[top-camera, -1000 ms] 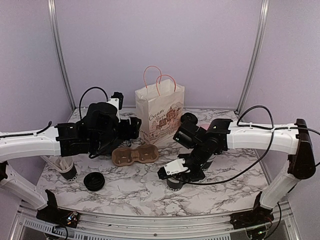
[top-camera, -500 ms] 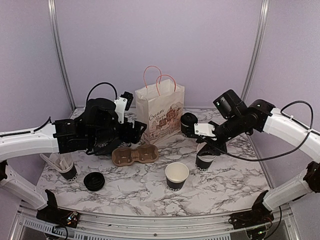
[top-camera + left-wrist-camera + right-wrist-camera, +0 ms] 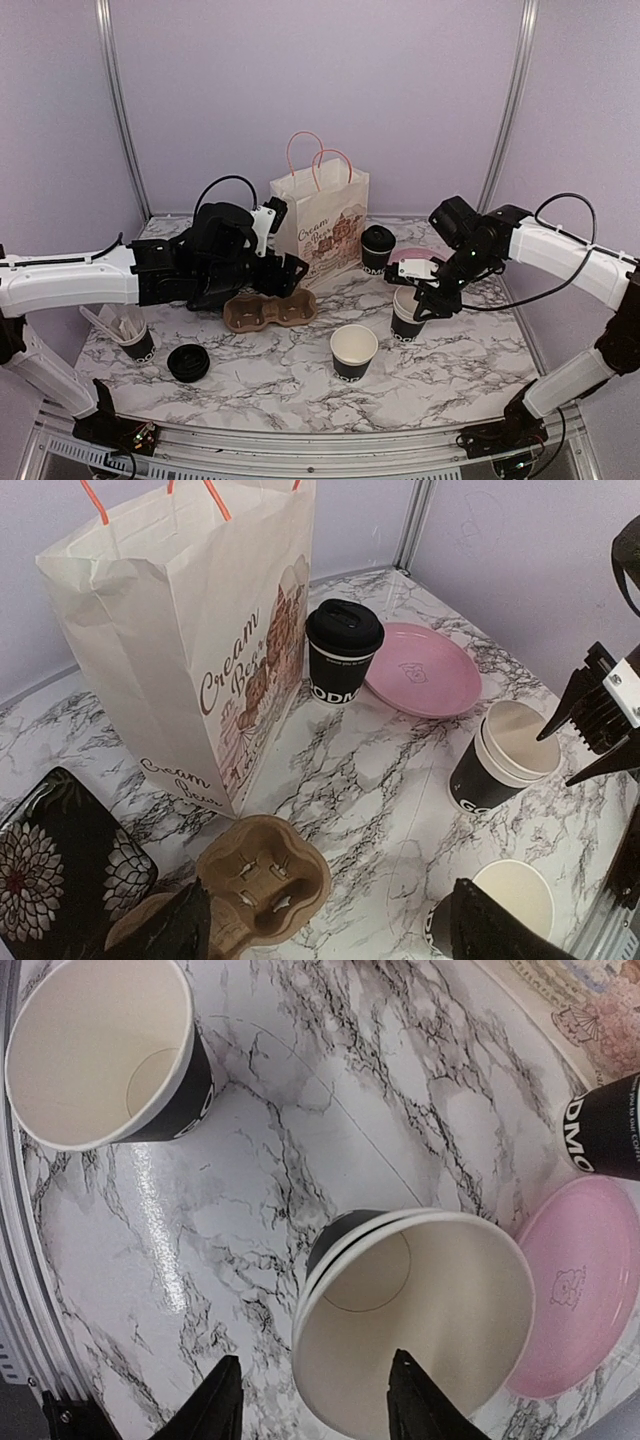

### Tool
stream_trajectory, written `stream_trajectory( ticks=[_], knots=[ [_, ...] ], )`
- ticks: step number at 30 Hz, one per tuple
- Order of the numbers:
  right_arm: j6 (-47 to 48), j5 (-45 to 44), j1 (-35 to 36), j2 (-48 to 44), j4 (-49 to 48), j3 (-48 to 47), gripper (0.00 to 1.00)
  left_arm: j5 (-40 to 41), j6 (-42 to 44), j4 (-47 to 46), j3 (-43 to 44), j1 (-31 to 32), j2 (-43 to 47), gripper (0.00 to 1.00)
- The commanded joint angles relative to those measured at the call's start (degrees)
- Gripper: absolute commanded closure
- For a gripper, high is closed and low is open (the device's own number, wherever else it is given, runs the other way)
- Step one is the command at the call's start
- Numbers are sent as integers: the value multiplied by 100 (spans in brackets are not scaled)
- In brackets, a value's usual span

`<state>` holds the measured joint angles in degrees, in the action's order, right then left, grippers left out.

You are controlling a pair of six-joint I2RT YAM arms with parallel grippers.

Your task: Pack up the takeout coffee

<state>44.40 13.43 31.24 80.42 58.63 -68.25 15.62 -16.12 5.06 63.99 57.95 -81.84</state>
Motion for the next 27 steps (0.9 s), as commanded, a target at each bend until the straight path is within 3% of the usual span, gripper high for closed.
stream_trajectory(
  ticks=[1,5,9,13,19,20,21,22,27],
  knots=[
    [-8,-36,-48,141,54,-3,58,-310,-113,56,193,-3,-183,18],
    [3,107,-48,289,242,-134,79,-389,-98,31,184,-3,-231,21],
    [12,78,-50,342,332,-138,84,-497,-28,13,180,-3,-231,23],
    [-50,3,-48,360,461,-217,97,-628,104,14,196,-3,-225,24],
    [-157,-375,-97,-168,713,-194,100,-825,396,-57,203,-3,-121,22],
    [-153,-437,-146,-261,738,-154,100,-780,401,-44,202,-2,-94,18],
    [-145,-478,-230,-349,753,-109,100,-692,366,-48,202,-3,-71,6],
    [-138,-514,-386,-416,762,-83,100,-537,269,-44,194,-3,-50,2],
    [122,-556,-1398,-580,763,-84,100,-134,-86,166,233,-12,-93,1]
  ],
)
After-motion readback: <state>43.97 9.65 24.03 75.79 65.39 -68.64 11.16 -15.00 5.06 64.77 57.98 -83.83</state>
